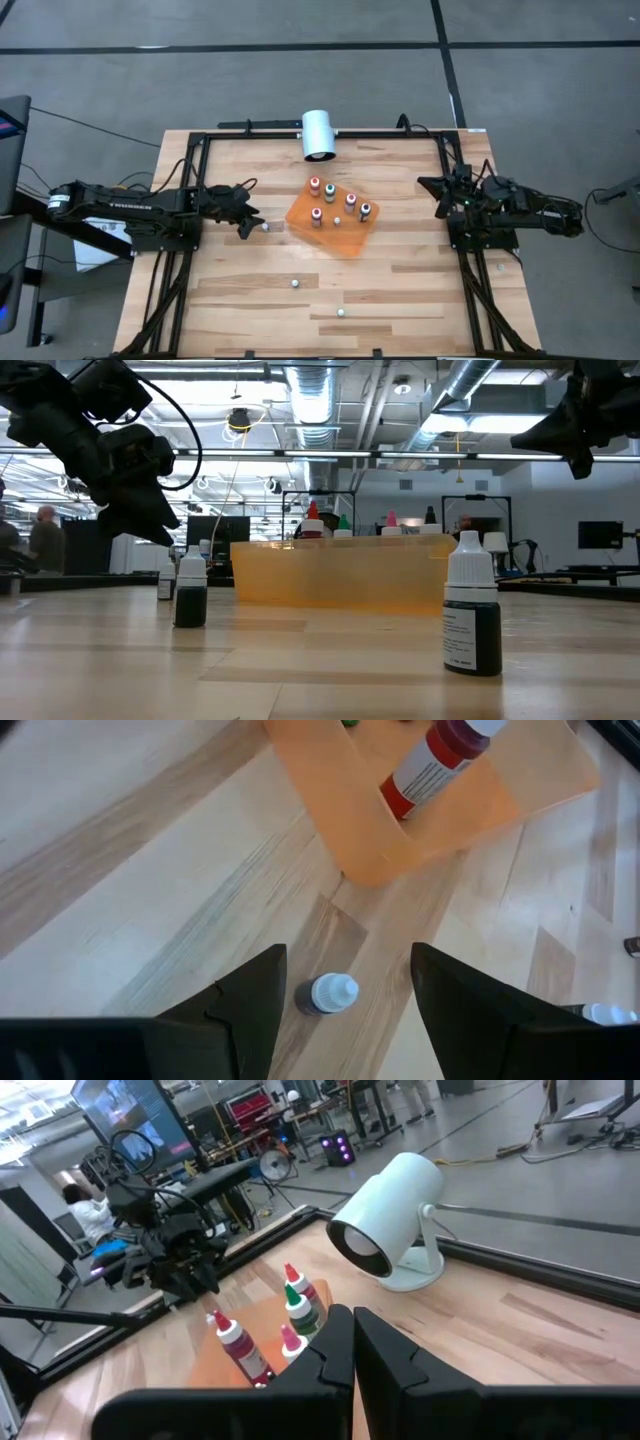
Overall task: Pick & Place food coloring
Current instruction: Put the blue food coloring bottle into the bin
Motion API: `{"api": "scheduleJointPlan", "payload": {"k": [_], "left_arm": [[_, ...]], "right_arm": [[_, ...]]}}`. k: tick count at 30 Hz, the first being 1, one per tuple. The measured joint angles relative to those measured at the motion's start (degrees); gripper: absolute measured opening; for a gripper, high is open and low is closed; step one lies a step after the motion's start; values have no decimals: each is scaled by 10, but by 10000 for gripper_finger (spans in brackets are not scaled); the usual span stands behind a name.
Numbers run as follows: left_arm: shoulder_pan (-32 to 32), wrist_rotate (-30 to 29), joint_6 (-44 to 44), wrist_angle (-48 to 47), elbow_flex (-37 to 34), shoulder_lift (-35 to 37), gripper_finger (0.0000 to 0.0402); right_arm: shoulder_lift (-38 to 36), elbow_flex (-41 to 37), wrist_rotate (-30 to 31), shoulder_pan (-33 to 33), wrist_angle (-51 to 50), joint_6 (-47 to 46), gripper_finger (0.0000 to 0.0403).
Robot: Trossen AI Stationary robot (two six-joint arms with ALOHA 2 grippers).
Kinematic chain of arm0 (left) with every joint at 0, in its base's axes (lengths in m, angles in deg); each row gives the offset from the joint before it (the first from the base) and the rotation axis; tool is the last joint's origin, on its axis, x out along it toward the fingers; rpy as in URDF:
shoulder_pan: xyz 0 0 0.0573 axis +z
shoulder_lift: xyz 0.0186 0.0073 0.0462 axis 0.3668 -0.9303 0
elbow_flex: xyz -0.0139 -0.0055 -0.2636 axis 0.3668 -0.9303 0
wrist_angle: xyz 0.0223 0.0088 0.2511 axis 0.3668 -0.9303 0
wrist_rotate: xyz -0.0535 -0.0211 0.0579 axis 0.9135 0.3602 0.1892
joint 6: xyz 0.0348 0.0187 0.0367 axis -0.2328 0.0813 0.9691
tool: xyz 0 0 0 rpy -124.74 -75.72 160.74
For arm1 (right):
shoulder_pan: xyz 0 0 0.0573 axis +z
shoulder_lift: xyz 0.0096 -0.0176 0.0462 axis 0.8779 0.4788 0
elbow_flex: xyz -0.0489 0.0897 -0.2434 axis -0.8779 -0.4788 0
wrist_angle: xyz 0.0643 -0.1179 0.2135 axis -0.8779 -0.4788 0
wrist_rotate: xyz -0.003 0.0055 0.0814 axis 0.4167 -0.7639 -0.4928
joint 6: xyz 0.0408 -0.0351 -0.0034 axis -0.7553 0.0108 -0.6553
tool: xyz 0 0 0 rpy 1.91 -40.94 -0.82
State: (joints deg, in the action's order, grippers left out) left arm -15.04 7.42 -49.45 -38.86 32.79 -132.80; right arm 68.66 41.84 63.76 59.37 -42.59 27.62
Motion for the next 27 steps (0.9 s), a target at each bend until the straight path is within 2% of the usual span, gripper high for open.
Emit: {"api": "scheduleJointPlan", "payload": {"k": [5, 12, 15, 20, 27], "left_arm": [[0, 0, -3, 0, 0, 0, 206], [-2, 4, -56, 0, 0, 0, 206], [-11, 8, -37, -1, 0, 0, 206], [-20, -30, -19, -36, 0, 0, 206], [-40, -20, 11, -57, 0, -2, 206]], "right_arm": [[0, 0, 0, 0, 0, 0, 1], [0, 0, 0, 0, -1, 0, 1], [0, 0, 1, 0, -1, 0, 1], [0, 0, 3, 0, -1, 0, 1], [0, 1, 3, 0, -1, 0, 1]]}}
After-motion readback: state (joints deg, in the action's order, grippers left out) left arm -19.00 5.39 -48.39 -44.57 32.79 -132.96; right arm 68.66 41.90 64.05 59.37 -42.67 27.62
